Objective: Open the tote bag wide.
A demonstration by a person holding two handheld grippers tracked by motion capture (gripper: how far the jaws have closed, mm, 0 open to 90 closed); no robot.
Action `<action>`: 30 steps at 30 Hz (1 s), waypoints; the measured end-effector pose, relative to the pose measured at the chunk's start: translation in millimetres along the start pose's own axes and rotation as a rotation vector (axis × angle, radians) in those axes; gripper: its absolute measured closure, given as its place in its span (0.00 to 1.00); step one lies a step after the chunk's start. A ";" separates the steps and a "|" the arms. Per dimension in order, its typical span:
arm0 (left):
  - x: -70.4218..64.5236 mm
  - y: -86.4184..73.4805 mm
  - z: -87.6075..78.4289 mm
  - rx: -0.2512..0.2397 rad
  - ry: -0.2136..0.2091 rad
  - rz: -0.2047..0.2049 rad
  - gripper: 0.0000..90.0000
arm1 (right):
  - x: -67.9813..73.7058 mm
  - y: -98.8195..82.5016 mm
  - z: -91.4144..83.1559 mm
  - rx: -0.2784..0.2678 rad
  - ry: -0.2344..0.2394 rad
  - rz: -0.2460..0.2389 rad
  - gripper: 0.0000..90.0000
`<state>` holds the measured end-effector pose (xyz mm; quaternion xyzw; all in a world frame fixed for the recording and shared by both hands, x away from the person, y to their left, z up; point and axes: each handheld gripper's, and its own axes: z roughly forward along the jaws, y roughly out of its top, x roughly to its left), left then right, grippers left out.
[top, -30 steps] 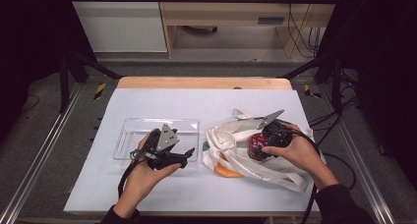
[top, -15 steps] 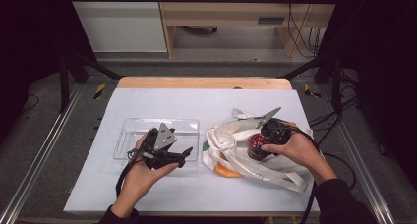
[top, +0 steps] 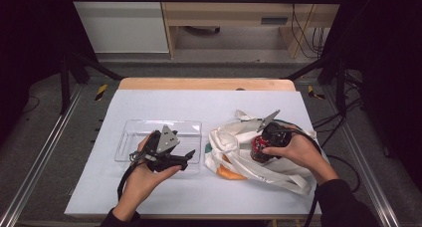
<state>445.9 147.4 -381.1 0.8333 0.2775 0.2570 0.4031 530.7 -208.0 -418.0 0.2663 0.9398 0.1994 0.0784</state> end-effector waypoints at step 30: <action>12.5 -5.2 -4.3 0.003 0.028 -0.026 0.20 | 2.7 -5.2 -24.8 -0.047 -0.040 0.032 0.27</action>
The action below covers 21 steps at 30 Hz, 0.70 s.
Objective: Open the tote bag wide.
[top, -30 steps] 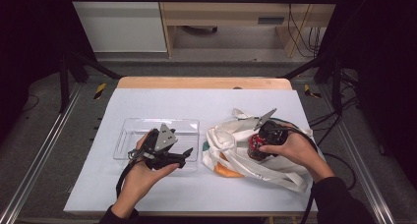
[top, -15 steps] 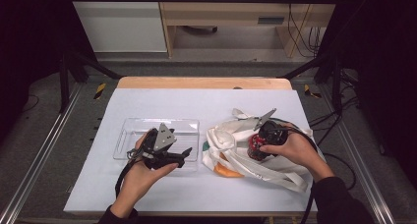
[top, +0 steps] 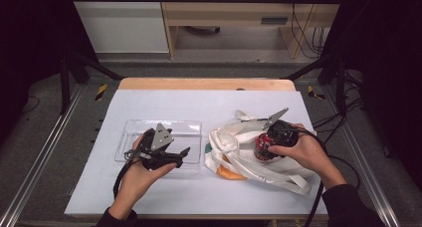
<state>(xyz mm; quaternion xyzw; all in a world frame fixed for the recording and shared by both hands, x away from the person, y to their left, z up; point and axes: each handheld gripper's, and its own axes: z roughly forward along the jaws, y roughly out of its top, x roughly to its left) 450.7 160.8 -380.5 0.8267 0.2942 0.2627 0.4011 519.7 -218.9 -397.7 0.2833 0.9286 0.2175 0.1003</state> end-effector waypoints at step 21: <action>22.4 -12.9 -0.4 0.027 0.044 -0.070 0.13 | 11.8 10.9 -54.9 -0.053 -0.069 -0.001 0.27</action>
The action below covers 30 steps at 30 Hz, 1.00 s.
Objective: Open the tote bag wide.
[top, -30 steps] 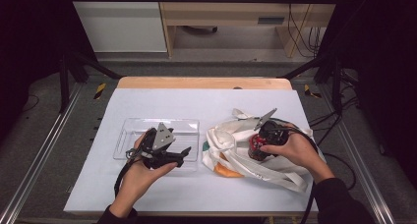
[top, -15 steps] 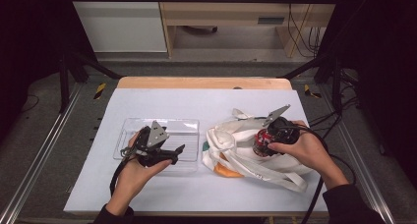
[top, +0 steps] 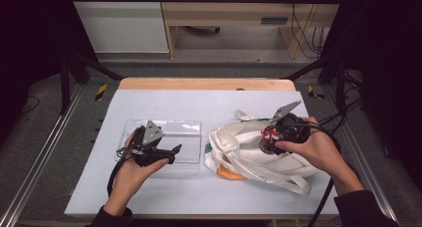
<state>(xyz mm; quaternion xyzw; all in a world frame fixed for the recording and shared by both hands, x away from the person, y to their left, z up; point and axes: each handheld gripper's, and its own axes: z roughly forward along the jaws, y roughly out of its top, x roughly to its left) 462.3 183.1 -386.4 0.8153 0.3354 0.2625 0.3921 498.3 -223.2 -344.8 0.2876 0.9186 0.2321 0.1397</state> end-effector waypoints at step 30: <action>32.3 -11.3 -13.2 -0.013 0.050 -0.086 0.12 | 18.0 71.9 -26.3 -0.088 0.012 -0.093 0.27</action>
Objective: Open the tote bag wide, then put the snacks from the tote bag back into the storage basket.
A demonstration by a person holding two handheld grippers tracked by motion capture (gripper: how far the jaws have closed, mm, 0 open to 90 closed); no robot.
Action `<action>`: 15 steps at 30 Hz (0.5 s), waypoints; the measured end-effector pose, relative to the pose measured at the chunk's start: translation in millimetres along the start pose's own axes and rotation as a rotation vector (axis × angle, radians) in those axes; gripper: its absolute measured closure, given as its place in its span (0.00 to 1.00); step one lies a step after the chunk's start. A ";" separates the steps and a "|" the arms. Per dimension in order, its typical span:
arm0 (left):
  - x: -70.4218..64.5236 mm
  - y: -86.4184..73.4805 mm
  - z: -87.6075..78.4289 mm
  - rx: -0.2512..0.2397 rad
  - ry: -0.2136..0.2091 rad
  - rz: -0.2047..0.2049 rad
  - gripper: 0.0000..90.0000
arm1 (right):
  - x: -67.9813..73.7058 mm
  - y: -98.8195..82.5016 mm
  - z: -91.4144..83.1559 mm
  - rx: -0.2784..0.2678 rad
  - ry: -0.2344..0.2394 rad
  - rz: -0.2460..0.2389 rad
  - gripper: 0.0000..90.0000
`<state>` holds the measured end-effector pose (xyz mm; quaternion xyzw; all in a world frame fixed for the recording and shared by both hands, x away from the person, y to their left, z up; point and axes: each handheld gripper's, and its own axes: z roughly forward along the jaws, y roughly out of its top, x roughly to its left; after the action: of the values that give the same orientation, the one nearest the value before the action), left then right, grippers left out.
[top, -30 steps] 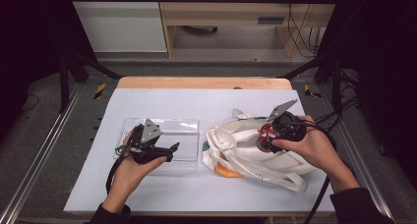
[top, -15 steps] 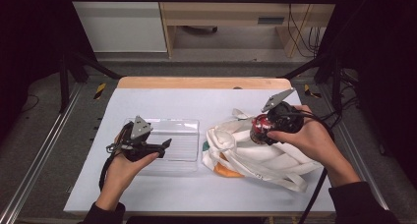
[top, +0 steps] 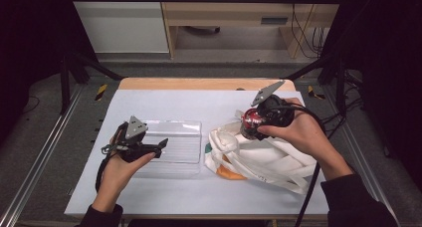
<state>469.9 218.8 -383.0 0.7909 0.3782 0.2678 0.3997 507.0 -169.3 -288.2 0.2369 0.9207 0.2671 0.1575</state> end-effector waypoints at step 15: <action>11.3 -5.0 -4.3 -0.004 0.002 -0.026 0.12 | 4.9 22.3 14.6 -0.037 0.026 -0.015 0.27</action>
<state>471.4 231.9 -383.5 0.7849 0.3882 0.2641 0.4042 516.8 -144.1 -288.1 0.2235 0.9194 0.2861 0.1517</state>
